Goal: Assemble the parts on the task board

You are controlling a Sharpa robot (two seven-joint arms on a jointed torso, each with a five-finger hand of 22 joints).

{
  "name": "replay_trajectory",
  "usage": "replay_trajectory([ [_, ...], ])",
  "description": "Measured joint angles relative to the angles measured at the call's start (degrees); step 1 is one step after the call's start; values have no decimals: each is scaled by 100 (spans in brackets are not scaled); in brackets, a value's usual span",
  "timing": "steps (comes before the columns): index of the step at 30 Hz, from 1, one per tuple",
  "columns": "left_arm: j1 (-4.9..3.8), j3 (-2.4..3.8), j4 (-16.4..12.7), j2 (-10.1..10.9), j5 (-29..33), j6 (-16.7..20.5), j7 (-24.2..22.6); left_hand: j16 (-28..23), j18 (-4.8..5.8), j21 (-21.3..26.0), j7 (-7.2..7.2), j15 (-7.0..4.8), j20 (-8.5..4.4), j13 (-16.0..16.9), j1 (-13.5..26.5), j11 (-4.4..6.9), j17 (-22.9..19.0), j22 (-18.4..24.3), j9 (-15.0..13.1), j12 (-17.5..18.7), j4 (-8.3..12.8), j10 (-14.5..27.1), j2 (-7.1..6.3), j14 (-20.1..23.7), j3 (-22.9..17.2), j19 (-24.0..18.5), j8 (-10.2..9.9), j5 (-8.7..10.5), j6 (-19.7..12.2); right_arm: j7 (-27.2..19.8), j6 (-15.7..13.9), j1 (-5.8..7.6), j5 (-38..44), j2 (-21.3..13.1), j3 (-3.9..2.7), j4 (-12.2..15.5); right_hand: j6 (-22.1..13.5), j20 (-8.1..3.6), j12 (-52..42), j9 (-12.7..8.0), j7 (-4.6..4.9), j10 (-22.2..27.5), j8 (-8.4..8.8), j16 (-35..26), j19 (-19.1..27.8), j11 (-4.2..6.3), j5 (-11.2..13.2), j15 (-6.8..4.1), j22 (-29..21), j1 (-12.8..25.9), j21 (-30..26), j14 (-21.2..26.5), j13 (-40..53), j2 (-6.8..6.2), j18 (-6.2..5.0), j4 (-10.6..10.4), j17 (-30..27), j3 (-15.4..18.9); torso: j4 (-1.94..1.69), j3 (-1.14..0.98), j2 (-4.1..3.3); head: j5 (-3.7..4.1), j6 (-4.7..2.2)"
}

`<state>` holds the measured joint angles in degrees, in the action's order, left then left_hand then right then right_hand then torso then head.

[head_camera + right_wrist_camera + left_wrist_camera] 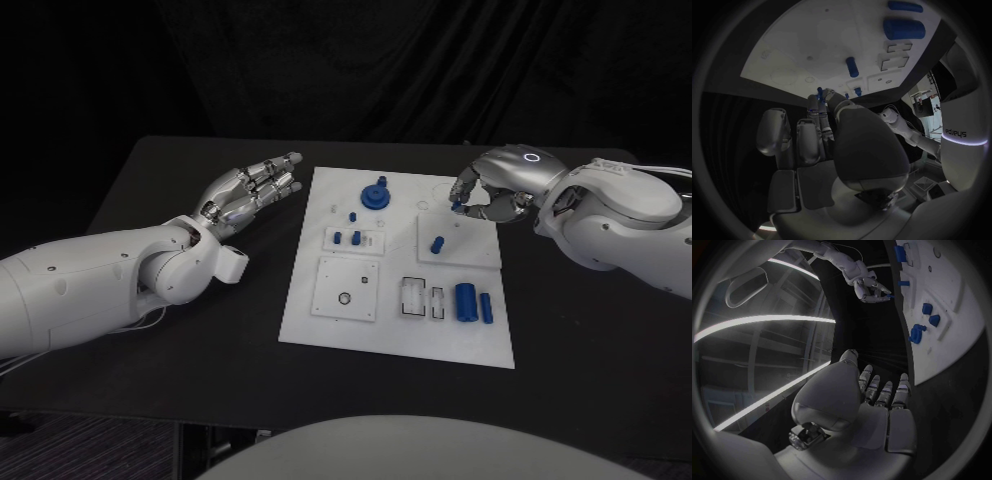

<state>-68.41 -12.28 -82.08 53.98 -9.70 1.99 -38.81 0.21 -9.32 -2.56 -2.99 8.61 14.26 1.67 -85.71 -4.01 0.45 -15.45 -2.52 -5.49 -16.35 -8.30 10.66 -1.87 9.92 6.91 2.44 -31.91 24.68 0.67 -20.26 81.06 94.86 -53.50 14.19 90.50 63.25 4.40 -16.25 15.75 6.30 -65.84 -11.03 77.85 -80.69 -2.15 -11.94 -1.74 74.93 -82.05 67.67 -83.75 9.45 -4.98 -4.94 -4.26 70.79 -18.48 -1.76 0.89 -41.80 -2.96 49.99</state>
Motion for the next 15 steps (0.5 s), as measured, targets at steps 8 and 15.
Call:
replay_trajectory([
  [8,0,0,-1,-4,0,-8,-1,0,0,0,-41,20,20,0,0,0,-1,-7,0,0,0,0,0,-21,0,21,0,1,0,7,-42,19,-113,-29,1,539,3,0,27,0,-1,-20,-1,0,0,-20,0,0,-1,0,23,0,-9,-1,0,16,25,16,0,3,-1,-34,1],
  [15,0,0,-8,-8,0,-16,-1,0,0,0,-41,20,20,-1,0,0,4,-7,0,0,0,0,0,-21,0,20,0,2,0,1,-37,7,-169,75,1,925,26,0,29,0,16,-40,0,28,0,-40,0,0,-1,1,23,0,-16,-2,0,16,39,16,-2,0,-7,-93,1],
])
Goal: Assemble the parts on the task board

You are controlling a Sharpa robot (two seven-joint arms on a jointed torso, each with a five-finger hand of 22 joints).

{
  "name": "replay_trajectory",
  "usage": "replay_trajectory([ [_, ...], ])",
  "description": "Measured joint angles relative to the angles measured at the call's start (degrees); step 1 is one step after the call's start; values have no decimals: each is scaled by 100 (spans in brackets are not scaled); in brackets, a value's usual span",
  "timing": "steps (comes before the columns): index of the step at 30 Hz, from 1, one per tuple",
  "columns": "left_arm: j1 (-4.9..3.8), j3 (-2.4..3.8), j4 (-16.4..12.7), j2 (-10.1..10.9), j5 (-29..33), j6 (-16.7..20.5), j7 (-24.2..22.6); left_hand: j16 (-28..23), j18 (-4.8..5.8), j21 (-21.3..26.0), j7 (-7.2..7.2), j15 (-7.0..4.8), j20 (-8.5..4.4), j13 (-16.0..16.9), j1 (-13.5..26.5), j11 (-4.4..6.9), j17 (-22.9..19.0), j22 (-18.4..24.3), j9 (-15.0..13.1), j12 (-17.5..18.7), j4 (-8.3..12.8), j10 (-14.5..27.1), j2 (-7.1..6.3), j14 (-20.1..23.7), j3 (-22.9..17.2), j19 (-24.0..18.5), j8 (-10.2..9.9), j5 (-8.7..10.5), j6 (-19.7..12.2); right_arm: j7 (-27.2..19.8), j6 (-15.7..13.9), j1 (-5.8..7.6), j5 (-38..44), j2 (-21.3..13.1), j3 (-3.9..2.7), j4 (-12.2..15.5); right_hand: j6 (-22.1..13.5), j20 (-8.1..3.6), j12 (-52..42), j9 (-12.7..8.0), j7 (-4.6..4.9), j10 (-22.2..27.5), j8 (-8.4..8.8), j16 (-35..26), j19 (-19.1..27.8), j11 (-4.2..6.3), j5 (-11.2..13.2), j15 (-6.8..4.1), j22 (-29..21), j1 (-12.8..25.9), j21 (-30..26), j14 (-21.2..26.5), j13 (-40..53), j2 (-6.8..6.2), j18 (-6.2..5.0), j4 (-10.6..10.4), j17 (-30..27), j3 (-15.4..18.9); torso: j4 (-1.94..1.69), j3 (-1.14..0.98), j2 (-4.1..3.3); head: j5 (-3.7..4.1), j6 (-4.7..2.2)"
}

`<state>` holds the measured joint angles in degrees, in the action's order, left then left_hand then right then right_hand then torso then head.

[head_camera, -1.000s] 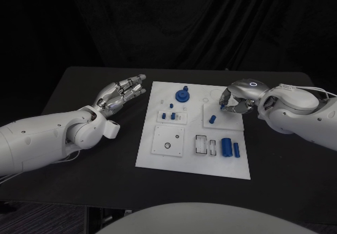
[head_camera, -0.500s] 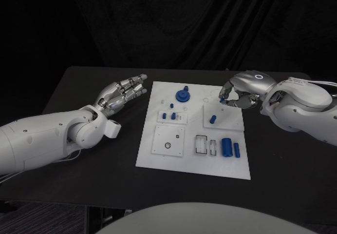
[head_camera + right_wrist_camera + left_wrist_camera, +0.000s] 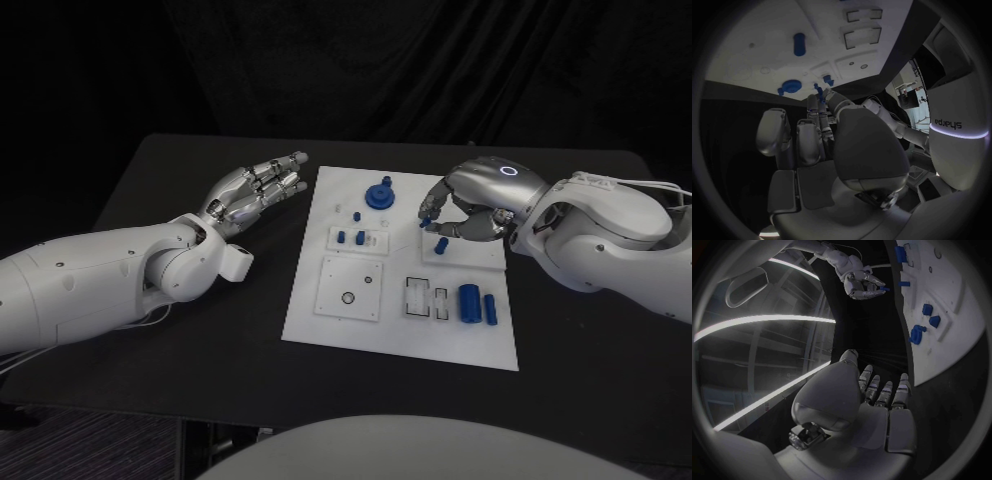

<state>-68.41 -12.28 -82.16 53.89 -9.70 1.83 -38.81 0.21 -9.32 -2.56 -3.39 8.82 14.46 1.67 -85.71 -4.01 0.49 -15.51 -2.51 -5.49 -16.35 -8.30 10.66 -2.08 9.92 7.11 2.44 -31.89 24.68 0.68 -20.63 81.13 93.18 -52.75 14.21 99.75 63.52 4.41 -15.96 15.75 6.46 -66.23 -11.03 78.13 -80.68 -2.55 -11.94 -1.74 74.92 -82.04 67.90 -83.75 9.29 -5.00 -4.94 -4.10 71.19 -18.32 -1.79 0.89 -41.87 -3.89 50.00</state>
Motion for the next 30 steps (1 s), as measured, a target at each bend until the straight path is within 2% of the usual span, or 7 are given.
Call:
replay_trajectory([
  [5,0,0,-7,-7,0,-1,0,0,0,0,0,0,0,0,0,0,0,0,0,0,0,0,0,0,0,0,0,0,0,-6,19,-82,-22,201,-1,115,2,0,0,0,-2,-21,1,0,0,20,0,0,0,-28,24,0,0,-29,0,0,5,0,-10,-3,-5,-33,0],
  [12,0,0,-94,-9,1,-1,-1,22,1,-23,-30,31,21,7,-27,-20,10,-22,-7,-44,16,-20,27,-31,-16,21,0,-26,31,-18,90,-264,-36,530,-1,107,4,0,32,0,-4,-20,18,0,0,20,2,0,0,-24,24,0,-10,-21,0,9,5,9,-24,-2,-7,-69,0],
  [18,0,0,-108,-43,1,-1,-1,22,1,-23,-30,30,21,6,-27,-20,10,-22,-7,-43,16,-20,27,-31,-16,21,0,-26,31,-33,188,-430,-41,814,0,-107,4,0,44,0,-6,-20,44,0,0,20,5,0,-1,-29,24,0,-20,7,0,27,-6,5,-15,3,-1,-110,0],
  [30,0,1,-94,-70,1,-6,-1,22,1,-23,-51,30,20,6,-49,-20,9,-13,-6,-43,16,-20,4,-30,-16,20,0,-26,51,-37,356,-675,-46,1095,0,-395,3,0,68,0,-8,-20,37,0,0,20,7,0,-1,-51,24,0,-33,29,0,34,-23,-1,-13,8,-3,-162,0],
])
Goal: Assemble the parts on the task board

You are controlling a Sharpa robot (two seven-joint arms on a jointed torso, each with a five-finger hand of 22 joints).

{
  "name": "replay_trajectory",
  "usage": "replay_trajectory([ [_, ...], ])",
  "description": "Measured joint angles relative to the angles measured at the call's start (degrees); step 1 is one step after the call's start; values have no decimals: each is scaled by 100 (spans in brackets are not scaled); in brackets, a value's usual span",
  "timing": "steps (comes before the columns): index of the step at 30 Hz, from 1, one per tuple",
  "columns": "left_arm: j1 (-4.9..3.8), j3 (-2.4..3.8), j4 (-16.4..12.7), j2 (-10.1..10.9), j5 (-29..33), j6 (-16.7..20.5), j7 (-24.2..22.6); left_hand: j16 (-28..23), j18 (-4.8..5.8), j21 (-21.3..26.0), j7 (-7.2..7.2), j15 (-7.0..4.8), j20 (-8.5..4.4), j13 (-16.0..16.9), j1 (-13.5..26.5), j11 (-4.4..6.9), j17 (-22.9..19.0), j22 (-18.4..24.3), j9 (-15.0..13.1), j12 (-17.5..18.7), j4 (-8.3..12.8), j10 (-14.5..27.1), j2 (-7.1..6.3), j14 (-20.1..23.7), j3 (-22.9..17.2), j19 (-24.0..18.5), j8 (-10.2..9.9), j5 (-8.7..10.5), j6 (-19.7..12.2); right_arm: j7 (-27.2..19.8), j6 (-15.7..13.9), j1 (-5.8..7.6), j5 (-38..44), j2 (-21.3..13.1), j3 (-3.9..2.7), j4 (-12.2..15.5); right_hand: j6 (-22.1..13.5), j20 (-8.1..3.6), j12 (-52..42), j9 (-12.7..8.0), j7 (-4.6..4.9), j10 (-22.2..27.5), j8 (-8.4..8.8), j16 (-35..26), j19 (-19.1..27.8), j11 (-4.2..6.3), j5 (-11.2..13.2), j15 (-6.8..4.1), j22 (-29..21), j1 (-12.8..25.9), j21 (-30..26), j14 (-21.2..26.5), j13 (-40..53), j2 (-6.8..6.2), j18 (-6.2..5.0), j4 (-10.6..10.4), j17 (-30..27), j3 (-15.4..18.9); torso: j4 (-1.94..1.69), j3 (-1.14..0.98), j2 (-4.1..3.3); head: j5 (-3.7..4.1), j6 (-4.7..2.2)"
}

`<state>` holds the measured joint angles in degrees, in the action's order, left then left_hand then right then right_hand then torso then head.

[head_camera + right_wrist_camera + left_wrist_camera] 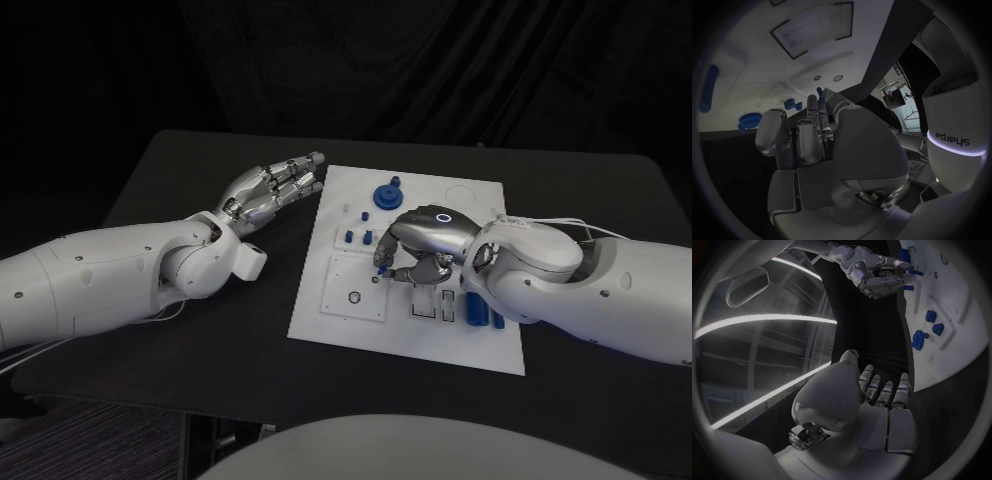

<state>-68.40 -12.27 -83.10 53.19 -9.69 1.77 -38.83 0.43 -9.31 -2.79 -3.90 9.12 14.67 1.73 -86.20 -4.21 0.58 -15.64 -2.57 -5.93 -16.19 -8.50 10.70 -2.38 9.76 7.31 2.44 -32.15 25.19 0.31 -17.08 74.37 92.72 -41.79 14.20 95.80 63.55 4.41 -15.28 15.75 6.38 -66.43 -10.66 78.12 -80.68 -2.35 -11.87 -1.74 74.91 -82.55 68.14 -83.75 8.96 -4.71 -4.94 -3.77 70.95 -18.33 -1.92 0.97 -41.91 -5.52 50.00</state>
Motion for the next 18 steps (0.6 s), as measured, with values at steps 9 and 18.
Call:
replay_trajectory([
  [9,0,0,20,-24,0,-12,0,0,0,0,0,0,0,0,0,0,-1,0,0,0,0,0,0,0,0,0,0,0,0,-8,25,-76,-3,119,0,-112,-1,0,23,0,-1,0,3,0,0,0,-7,0,-1,-7,0,0,1,6,0,7,0,7,9,-4,8,29,0],
  [18,0,0,53,-39,0,-22,-1,0,0,0,0,0,-1,-1,-23,0,-1,-1,1,0,16,0,23,0,-16,0,0,1,0,-16,35,-97,-4,163,0,-173,-10,0,22,0,-10,0,25,0,0,0,-7,0,2,-7,0,0,-4,5,0,17,0,-2,9,-5,13,41,0],
])
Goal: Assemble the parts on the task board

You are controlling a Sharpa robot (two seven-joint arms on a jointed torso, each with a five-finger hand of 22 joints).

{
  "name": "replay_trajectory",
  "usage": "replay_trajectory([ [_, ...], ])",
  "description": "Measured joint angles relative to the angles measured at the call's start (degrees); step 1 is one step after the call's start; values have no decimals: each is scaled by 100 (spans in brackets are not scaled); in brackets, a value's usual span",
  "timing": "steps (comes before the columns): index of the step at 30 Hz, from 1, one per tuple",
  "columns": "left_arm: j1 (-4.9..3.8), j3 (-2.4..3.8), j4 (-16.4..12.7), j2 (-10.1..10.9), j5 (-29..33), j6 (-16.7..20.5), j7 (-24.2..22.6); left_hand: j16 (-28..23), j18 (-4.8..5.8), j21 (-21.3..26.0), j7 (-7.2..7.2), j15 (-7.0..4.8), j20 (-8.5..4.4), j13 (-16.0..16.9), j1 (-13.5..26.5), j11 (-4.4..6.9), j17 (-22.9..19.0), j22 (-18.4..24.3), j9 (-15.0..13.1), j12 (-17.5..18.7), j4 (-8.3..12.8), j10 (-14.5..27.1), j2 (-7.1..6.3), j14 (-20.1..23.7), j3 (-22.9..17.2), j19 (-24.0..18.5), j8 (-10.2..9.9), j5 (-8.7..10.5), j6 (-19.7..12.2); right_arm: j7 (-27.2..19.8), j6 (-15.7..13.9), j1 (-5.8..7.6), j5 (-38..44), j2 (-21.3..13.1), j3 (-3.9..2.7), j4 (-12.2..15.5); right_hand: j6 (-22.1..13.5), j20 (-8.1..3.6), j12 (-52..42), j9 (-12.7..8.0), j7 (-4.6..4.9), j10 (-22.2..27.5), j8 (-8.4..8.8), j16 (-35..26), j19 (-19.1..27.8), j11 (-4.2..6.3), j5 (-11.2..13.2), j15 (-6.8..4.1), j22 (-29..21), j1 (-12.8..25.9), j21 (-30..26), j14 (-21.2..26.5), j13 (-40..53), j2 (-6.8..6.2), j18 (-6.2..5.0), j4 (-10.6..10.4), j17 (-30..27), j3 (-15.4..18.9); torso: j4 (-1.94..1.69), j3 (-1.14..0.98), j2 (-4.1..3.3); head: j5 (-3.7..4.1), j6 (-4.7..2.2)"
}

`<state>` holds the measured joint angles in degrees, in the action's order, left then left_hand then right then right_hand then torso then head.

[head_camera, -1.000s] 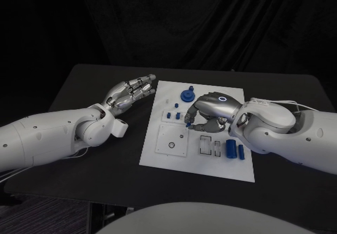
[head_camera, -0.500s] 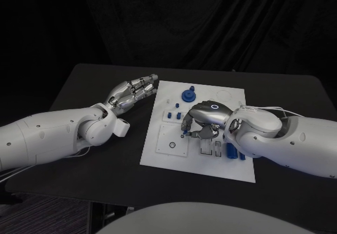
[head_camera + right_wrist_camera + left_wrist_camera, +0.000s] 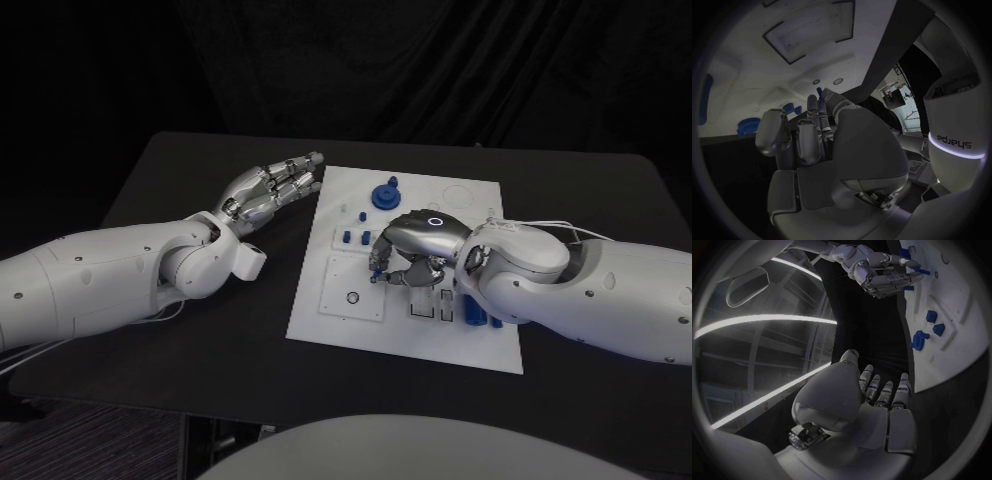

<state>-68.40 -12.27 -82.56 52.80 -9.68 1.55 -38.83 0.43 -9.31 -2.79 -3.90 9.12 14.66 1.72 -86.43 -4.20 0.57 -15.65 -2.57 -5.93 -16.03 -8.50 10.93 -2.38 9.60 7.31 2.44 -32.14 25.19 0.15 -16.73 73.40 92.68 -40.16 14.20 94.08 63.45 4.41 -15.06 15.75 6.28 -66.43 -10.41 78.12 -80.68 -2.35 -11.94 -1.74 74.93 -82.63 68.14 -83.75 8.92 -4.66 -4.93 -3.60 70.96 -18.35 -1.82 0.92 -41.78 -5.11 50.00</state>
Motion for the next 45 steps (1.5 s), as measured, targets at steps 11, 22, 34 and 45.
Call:
replay_trajectory([
  [11,0,0,23,-21,0,-20,0,0,1,0,0,0,21,0,0,-21,-1,0,0,0,0,21,0,0,0,21,0,3,0,0,76,-24,-1,64,-1,-83,-1,0,-1,0,-1,0,-1,0,0,0,0,8,1,0,-10,-7,0,-1,0,8,-13,-6,-3,1,0,-6,0],
  [22,0,-1,43,-37,1,-42,0,0,1,0,0,0,21,-1,0,-20,-1,0,1,0,0,21,0,0,1,21,0,4,0,0,156,-58,-2,116,-1,-181,-9,0,22,0,-9,0,-16,0,0,0,5,16,1,1,-26,-16,1,-3,0,8,-12,-5,1,5,-2,-14,0],
  [34,1,0,60,-52,1,-62,0,0,1,0,-20,0,20,-1,0,-20,-2,0,1,0,-1,21,0,0,1,20,0,4,-20,-8,174,-84,-12,169,-18,-247,-3,0,22,0,-4,0,-11,0,0,0,5,16,0,1,-26,-15,-6,-4,0,14,-19,1,1,5,-2,-3,1],
  [45,2,-1,76,-60,1,-82,-1,0,1,0,-32,1,22,-1,-13,-20,-1,-5,1,0,0,21,13,-1,0,22,0,4,-8,-12,200,-121,-14,200,-9,-283,-4,0,22,0,-5,0,11,0,0,0,7,16,-1,-19,-26,-15,-6,-24,-1,22,-23,9,1,4,-2,-18,1],
])
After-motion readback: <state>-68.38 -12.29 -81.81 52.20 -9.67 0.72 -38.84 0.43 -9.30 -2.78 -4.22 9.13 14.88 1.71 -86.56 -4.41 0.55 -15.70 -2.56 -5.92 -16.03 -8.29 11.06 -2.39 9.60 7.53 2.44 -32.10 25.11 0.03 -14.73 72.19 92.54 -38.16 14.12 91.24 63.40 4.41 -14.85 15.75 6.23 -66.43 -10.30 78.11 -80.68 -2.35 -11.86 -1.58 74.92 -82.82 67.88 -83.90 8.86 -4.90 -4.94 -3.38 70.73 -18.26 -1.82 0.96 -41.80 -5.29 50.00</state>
